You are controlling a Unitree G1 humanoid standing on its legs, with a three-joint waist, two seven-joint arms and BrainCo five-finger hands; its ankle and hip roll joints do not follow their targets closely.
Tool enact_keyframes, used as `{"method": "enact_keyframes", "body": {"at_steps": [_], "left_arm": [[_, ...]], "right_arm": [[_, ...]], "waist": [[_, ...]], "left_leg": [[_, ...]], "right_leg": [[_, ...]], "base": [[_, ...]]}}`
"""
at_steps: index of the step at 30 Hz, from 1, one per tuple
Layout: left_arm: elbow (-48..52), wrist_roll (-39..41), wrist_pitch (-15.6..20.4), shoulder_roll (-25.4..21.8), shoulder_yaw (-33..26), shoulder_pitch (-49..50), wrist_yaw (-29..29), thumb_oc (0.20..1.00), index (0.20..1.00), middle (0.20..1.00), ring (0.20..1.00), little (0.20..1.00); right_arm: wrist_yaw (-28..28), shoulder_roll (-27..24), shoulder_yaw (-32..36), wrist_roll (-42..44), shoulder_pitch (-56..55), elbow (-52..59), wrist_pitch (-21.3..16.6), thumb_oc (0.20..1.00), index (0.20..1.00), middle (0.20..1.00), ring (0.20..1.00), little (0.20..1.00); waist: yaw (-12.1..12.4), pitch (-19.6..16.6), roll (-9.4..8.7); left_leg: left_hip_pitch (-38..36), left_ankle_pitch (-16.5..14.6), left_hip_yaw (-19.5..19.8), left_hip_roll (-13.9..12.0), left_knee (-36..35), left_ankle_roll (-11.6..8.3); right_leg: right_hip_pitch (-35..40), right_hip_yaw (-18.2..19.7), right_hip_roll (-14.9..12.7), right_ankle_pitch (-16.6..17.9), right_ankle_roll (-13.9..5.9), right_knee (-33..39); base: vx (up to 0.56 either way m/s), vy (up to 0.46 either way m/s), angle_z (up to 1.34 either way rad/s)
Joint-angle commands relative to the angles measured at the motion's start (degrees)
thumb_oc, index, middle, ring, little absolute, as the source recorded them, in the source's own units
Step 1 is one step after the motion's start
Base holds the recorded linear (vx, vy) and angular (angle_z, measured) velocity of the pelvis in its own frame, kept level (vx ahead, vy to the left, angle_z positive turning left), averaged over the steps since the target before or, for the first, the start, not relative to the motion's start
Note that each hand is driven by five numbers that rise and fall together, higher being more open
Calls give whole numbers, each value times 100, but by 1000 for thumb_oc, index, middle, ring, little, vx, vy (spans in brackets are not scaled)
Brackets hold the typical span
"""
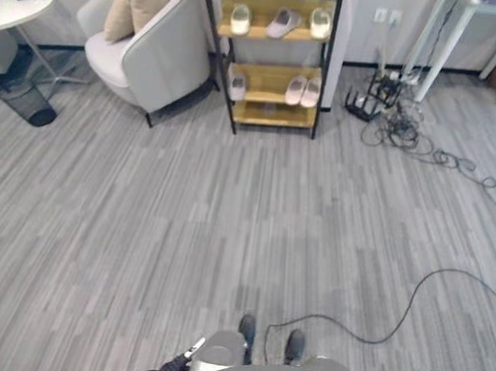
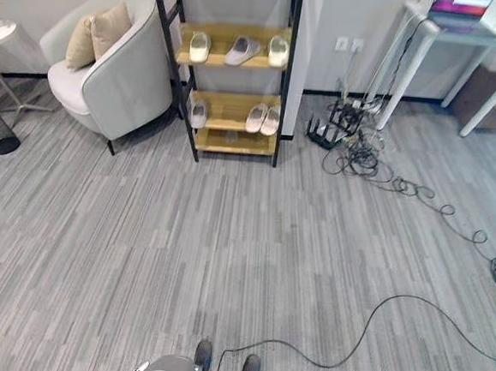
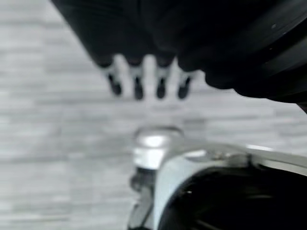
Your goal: Arrange the slippers neatly on the shoe rack.
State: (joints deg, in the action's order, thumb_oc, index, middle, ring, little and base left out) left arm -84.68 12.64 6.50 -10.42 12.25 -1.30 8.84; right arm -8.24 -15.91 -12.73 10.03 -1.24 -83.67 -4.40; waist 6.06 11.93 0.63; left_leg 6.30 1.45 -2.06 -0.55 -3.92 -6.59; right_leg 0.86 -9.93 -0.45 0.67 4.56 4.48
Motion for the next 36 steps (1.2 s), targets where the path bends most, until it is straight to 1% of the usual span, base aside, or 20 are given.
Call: {"method": "enact_keyframes", "body": {"at_steps": [1, 6, 7, 8, 9, 10, 16, 18, 21, 22, 23, 24, 26, 27, 30, 31, 33, 34, 35, 36], "left_arm": [[-51, -405, -145, 125, 40, 446, 135, 1000, 1000, 1000, 1000, 1000], [-118, -681, -152, -1, -8, 531, 99, 1000, 1000, 1000, 1000, 1000], [72, -683, -126, -100, 77, 382, 1, 1000, 1000, 1000, 1000, 1000], [125, -719, -124, -125, 148, 331, -50, 1000, 1000, 1000, 1000, 1000], [125, -719, -125, -123, 148, 330, -50, 1000, 1000, 1000, 1000, 1000], [222, -685, -92, -176, 235, 251, -94, 1000, 1000, 1000, 1000, 1000], [243, -623, -60, -216, 285, 168, -97, 1000, 1000, 1000, 1000, 1000], [219, -766, 13, -220, 398, 176, -119, 1000, 1000, 1000, 1000, 1000], [110, -925, 26, -223, 413, 193, -65, 1000, 1000, 1000, 1000, 1000], [88, -969, 15, -200, 423, 234, -67, 1000, 1000, 1000, 1000, 1000], [103, -934, -32, -194, 403, 240, -34, 1000, 1000, 1000, 1000, 1000], [103, -934, -32, -194, 403, 240, -34, 1000, 1000, 1000, 1000, 1000], [240, -714, -57, -236, 332, 193, -94, 1000, 1000, 1000, 1000, 1000], [270, -663, -52, -270, 304, 186, -132, 1000, 1000, 1000, 1000, 1000], [314, -546, -21, -294, 238, 180, -149, 1000, 1000, 1000, 1000, 1000], [306, -496, -6, -298, 176, 213, -160, 1000, 1000, 1000, 1000, 1000], [235, -470, 10, -300, 113, 252, -136, 1000, 1000, 1000, 1000, 1000], [257, -430, 34, -341, 86, 234, -142, 1000, 1000, 1000, 1000, 1000], [257, -430, 33, -342, 87, 235, -142, 1000, 1000, 1000, 1000, 1000], [215, -316, 76, -385, 41, 205, -138, 1000, 1000, 1000, 1000, 1000]], "right_arm": [[-14, 5, -294, -2, -195, 79, 22, 1000, 1000, 1000, 1000, 1000], [-92, 43, -272, -197, -278, 133, 68, 1000, 1000, 1000, 1000, 1000], [-120, 38, -372, -199, -162, 305, 90, 1000, 1000, 1000, 1000, 1000], [-99, 41, -391, -184, -145, 374, 75, 1000, 1000, 1000, 1000, 1000], [-99, 39, -390, -184, -145, 374, 75, 1000, 1000, 1000, 1000, 1000], [-103, 76, -433, -181, -160, 398, 60, 1000, 1000, 1000, 1000, 1000], [-129, 138, -516, -231, -263, 450, 27, 1000, 1000, 1000, 1000, 1000], [-167, 159, -562, -308, -355, 433, 26, 1000, 1000, 1000, 1000, 1000], [-269, 132, -506, -503, -484, 431, 75, 1000, 1000, 1000, 1000, 1000], [-265, 107, -515, -542, -504, 417, 59, 1000, 1000, 1000, 1000, 1000], [-225, 26, -454, -527, -453, 377, 62, 1000, 1000, 1000, 1000, 1000], [-225, 26, -454, -527, -453, 377, 62, 1000, 1000, 1000, 1000, 1000], [-33, -127, -423, -233, -293, 463, 1, 1000, 1000, 1000, 1000, 1000], [29, -196, -396, -146, -243, 489, -15, 1000, 1000, 1000, 1000, 1000], [96, -307, -339, -28, -148, 593, -71, 1000, 1000, 1000, 1000, 1000], [132, -342, -310, 33, -84, 673, -120, 1000, 1000, 1000, 1000, 1000], [176, -426, -278, 56, 39, 750, -174, 1000, 1000, 1000, 1000, 1000], [237, -461, -270, 93, 138, 787, -208, 1000, 1000, 1000, 1000, 1000], [236, -460, -270, 93, 138, 786, -209, 1000, 1000, 1000, 1000, 1000], [216, -434, -270, 262, 181, 821, -248, 1000, 1000, 1000, 1000, 1000]], "waist": [[216, -256, -98], [356, -438, -362], [233, -244, -354], [128, -152, -311], [133, -165, -301], [-75, -6, -108], [-339, 108, -23], [-537, 187, -128], [-711, -22, -185], [-734, -79, -170], [-692, -76, -149], [-694, -80, -151], [-526, 185, -335], [-455, 225, -426], [-295, 249, -398], [-191, 224, -380], [-96, 157, -360], [70, 96, -283], [73, 118, -293], [205, 81, -228]], "left_leg": [[1124, 509, -113, 91, 649, 424], [1241, 263, -161, 371, 1110, 734], [945, -71, -220, 528, 1238, 1009], [787, -170, -224, 559, 1245, 1089], [801, -164, -224, 547, 1243, 1087], [354, -350, -159, 497, 1173, 1174], [-362, -714, 80, 464, 1018, 1071], [-890, -1082, 333, 525, 985, 972], [-1583, -1355, 747, 283, 991, 756], [-1584, -1327, 805, 215, 1221, 706], [-1060, -638, 701, 56, 2503, 488], [-1056, -637, 703, 58, 2503, 489], [160, 90, 485, -160, 4561, 522], [405, 62, 315, -239, 4722, 577], [762, -238, 200, -90, 4385, 658], [894, -315, 206, 96, 4007, 682], [831, -377, 195, 107, 3008, 670], [980, 17, 327, -2, 1891, 552], [933, 32, 320, 8, 1851, 552], [992, 549, 683, -83, 1024, 422]], "right_leg": [[925, 142, 36, -1077, -692, -324], [979, 258, -362, -1028, -931, -802], [132, 381, -695, -34, -1150, -2610], [-68, 460, -714, 305, -1119, -3137], [-81, 462, -701, 318, -1116, -3127], [-676, 401, -677, 218, -965, -3865], [-1156, -44, -690, -285, -807, -2852], [-1477, 201, -679, 225, -995, -1356], [-1654, 462, -641, 718, -1094, -725], [-1591, 572, -528, 669, -1004, -820], [-1398, 582, -304, 454, -800, -1018], [-1402, 581, -306, 453, -800, -1019], [-1054, 437, -214, 93, -426, -1143], [-928, 384, -215, -38, -359, -1167], [-721, 348, -142, -259, -346, -1269], [-580, 373, -97, -359, -370, -1314], [-359, 363, -51, -545, -472, -1298], [-88, 348, 96, -713, -487, -1211], [-59, 352, 84, -719, -488, -1207], [224, 418, 228, -845, -477, -1119]], "base": [[435, 149, 1], [393, 191, -44], [543, 394, -48], [411, 331, -56], [340, 213, -41], [379, 163, -13], [357, -21, 23], [593, -211, 34], [826, -410, 79], [1038, -703, 119], [418, -336, 119], [305, -351, 78], [230, -451, -10], [333, -452, -30], [288, -123, -12], [292, -24, -17], [486, 6, -6], [412, 29, 7], [558, 73, -2], [412, 81, -9]]}}
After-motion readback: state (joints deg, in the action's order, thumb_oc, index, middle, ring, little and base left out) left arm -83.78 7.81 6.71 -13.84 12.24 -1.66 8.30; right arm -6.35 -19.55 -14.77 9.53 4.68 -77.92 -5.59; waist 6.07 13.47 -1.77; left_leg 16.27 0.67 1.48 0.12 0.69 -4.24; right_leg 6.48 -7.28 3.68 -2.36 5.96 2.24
